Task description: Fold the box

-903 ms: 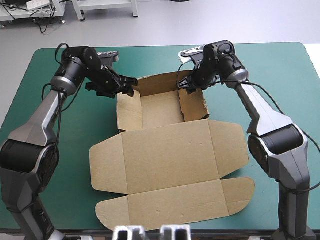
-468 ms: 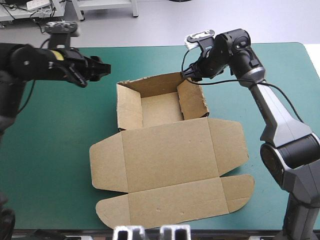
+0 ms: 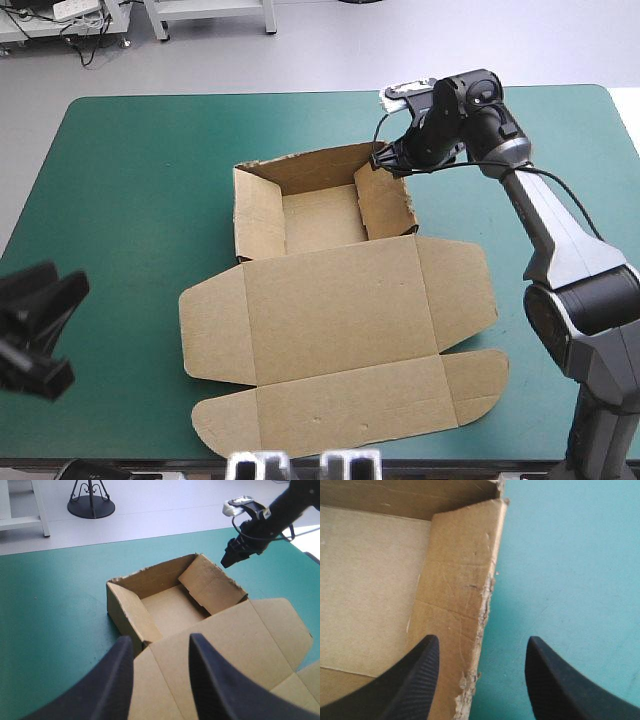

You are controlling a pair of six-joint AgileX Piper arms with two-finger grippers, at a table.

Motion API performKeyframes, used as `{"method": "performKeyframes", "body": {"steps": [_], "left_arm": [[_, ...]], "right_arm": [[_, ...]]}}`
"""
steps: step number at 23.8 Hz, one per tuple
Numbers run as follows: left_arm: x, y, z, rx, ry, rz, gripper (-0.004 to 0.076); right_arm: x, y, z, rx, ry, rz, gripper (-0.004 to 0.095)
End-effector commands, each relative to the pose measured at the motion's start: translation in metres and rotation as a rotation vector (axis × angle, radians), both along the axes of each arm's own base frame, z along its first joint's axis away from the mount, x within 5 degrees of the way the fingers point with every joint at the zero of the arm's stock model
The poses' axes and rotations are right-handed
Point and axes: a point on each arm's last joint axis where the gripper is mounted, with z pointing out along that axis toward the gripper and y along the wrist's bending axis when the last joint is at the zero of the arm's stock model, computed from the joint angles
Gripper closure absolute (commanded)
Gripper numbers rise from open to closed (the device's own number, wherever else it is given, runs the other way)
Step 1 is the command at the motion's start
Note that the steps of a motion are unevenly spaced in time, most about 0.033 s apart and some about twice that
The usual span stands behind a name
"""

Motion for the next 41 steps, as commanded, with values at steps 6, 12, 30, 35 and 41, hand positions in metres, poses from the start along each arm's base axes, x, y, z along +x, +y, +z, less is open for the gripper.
{"method": "performKeyframes", "body": {"steps": [6, 12, 30, 35, 41], "left_arm": [[-0.072, 0.021, -0.085, -0.019, -0.024, 0.043, 0.0602], [-0.041, 0.01, -0.097, 0.021, 0.116, 0.006, 0.0603], [-0.03, 0.016, -0.098, 0.108, 0.122, 0.069, 0.061], [-0.029, 0.02, -0.098, 0.157, 0.107, 0.098, 0.061], [-0.028, 0.023, -0.098, 0.208, 0.092, 0.11, 0.061]], "right_arm": [[0.014, 0.011, -0.039, 0.087, 0.142, 0.005, 0.0569], [0.018, -0.016, -0.025, -0.067, 0.046, -0.031, 0.0931], [-0.001, -0.292, -0.02, -0.384, 0.1, -0.398, 0.072], [0.013, -0.293, -0.05, -0.332, 0.161, -0.381, 0.045], [0.01, -0.293, -0.042, -0.343, 0.145, -0.387, 0.0451]]}}
